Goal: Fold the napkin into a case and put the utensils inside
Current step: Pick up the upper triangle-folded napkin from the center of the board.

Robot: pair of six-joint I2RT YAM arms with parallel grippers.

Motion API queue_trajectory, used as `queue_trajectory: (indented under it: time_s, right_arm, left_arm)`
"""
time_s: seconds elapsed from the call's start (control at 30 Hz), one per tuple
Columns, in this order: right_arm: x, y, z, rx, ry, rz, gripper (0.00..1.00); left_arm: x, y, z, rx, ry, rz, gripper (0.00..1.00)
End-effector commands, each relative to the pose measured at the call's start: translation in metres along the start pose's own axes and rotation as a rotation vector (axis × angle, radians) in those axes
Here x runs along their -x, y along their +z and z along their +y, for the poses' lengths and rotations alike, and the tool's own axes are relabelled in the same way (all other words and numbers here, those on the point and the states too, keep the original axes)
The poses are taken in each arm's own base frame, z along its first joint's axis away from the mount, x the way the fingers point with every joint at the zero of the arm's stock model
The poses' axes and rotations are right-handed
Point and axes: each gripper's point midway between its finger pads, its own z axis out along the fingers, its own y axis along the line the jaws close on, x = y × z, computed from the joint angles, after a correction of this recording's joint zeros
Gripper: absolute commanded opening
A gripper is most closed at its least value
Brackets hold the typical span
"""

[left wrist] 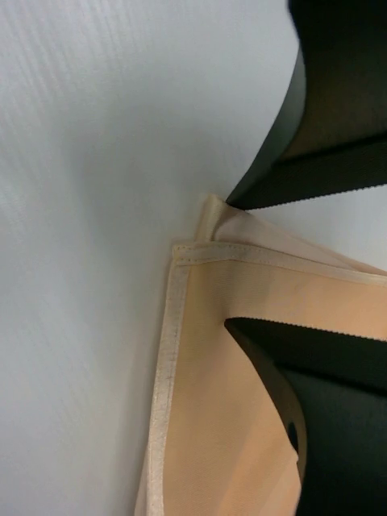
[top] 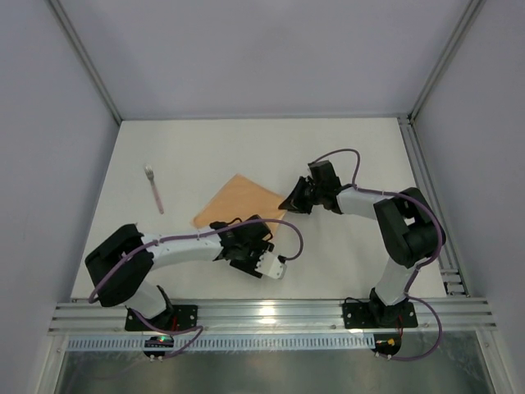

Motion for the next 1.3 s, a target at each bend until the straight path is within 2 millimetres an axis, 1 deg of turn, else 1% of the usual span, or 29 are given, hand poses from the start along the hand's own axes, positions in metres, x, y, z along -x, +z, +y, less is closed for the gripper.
queue_trajectory:
  time_s: [0.0, 0.03, 0.1, 0.13, 0.2, 0.27, 0.3, 0.33, 0.37, 0.4, 0.43, 0.47, 0.5, 0.57, 0.6, 0.67, 0.7, 0.73, 0.8, 0.83, 0.97, 1.07, 1.1, 1.13, 1.17, 1.2, 1.27]
  right_arm:
    - [0.008, -0.004, 0.013, 0.020, -0.014, -0.030, 0.03]
    - [0.008, -0.005, 0.012, 0.017, -0.016, -0.034, 0.03]
    - [0.007, -0.006, 0.010, 0.005, -0.014, -0.033, 0.03]
    - [0.006, -0.006, 0.009, 0.002, -0.022, -0.032, 0.03]
    - [0.006, -0.007, 0.006, -0.013, -0.025, -0.035, 0.03]
    - [0.008, -0.009, 0.005, -0.020, -0.041, -0.044, 0.03]
    - [0.005, -0.011, 0.002, -0.041, -0.040, -0.034, 0.03]
    - [0.007, -0.013, 0.003, -0.042, -0.056, -0.040, 0.03]
    - [0.007, -0.014, 0.003, -0.047, -0.065, -0.041, 0.03]
    - [0.008, -0.016, 0.002, -0.061, -0.069, -0.043, 0.03]
    - [0.008, -0.017, 0.002, -0.067, -0.079, -0.042, 0.03]
    - [0.010, -0.020, 0.005, -0.066, -0.103, -0.048, 0.03]
    - [0.010, -0.023, 0.003, -0.083, -0.111, -0.048, 0.03]
    - [0.017, -0.030, 0.012, -0.083, -0.140, -0.067, 0.03]
    - [0.022, -0.035, 0.015, -0.100, -0.171, -0.077, 0.03]
    - [0.027, -0.043, 0.019, -0.116, -0.202, -0.095, 0.03]
    - [0.028, -0.049, 0.020, -0.129, -0.231, -0.095, 0.03]
    - [0.034, -0.053, 0.027, -0.130, -0.250, -0.114, 0.03]
    - [0.036, -0.062, 0.029, -0.146, -0.269, -0.114, 0.03]
    - [0.040, -0.065, 0.036, -0.135, -0.291, -0.120, 0.03]
    - [0.048, -0.076, 0.042, -0.122, -0.299, -0.119, 0.03]
    - [0.058, -0.088, 0.041, -0.134, -0.311, -0.132, 0.03]
    - [0.064, -0.095, 0.043, -0.138, -0.309, -0.142, 0.03]
    - [0.067, -0.101, 0.046, -0.136, -0.331, -0.151, 0.03]
    - [0.069, -0.107, 0.044, -0.158, -0.333, -0.147, 0.03]
    - [0.077, -0.115, 0.053, -0.156, -0.350, -0.173, 0.03]
    - [0.088, -0.130, 0.059, -0.169, -0.387, -0.206, 0.03]
  left_arm:
    - [-0.004, 0.023, -0.015, -0.057, -0.016, 0.014, 0.56]
    - [-0.005, 0.024, -0.015, -0.059, -0.021, 0.022, 0.48]
    - [-0.009, 0.028, -0.016, -0.064, -0.024, 0.042, 0.43]
    - [-0.010, 0.030, -0.017, -0.071, -0.030, 0.046, 0.37]
    - [-0.007, 0.030, -0.017, -0.076, -0.043, 0.037, 0.33]
    - [-0.004, 0.027, -0.015, -0.079, -0.069, 0.036, 0.26]
    - [-0.003, 0.025, -0.014, -0.079, -0.080, 0.034, 0.22]
    - [-0.003, 0.021, -0.015, -0.085, -0.090, 0.038, 0.14]
    - [0.001, 0.018, -0.012, -0.080, -0.108, 0.032, 0.10]
    - [0.003, 0.015, -0.010, -0.081, -0.124, 0.029, 0.03]
    - [0.006, 0.012, -0.008, -0.084, -0.144, 0.019, 0.00]
    - [0.006, 0.007, -0.011, -0.107, -0.173, 0.020, 0.00]
    - [0.015, 0.000, 0.000, -0.090, -0.221, -0.005, 0.00]
    - [0.020, -0.011, 0.010, -0.111, -0.311, -0.048, 0.00]
    - [0.026, -0.023, 0.019, -0.113, -0.366, -0.063, 0.00]
    - [0.025, -0.035, 0.030, -0.112, -0.429, -0.085, 0.00]
    - [0.025, -0.041, 0.031, -0.121, -0.449, -0.081, 0.00]
    - [0.030, -0.050, 0.043, -0.101, -0.463, -0.099, 0.00]
    - [0.031, -0.059, 0.051, -0.100, -0.497, -0.118, 0.00]
    - [0.035, -0.069, 0.059, -0.091, -0.520, -0.134, 0.00]
    - [0.037, -0.093, 0.080, -0.069, -0.594, -0.177, 0.00]
    - [0.040, -0.111, 0.093, -0.039, -0.627, -0.216, 0.00]
    - [0.041, -0.116, 0.096, -0.028, -0.631, -0.227, 0.00]
    - [0.045, -0.122, 0.098, -0.020, -0.633, -0.242, 0.00]
    - [0.050, -0.130, 0.106, -0.002, -0.645, -0.267, 0.00]
    - [0.054, -0.135, 0.108, 0.000, -0.652, -0.284, 0.00]
    - [0.067, -0.142, 0.112, -0.014, -0.678, -0.334, 0.00]
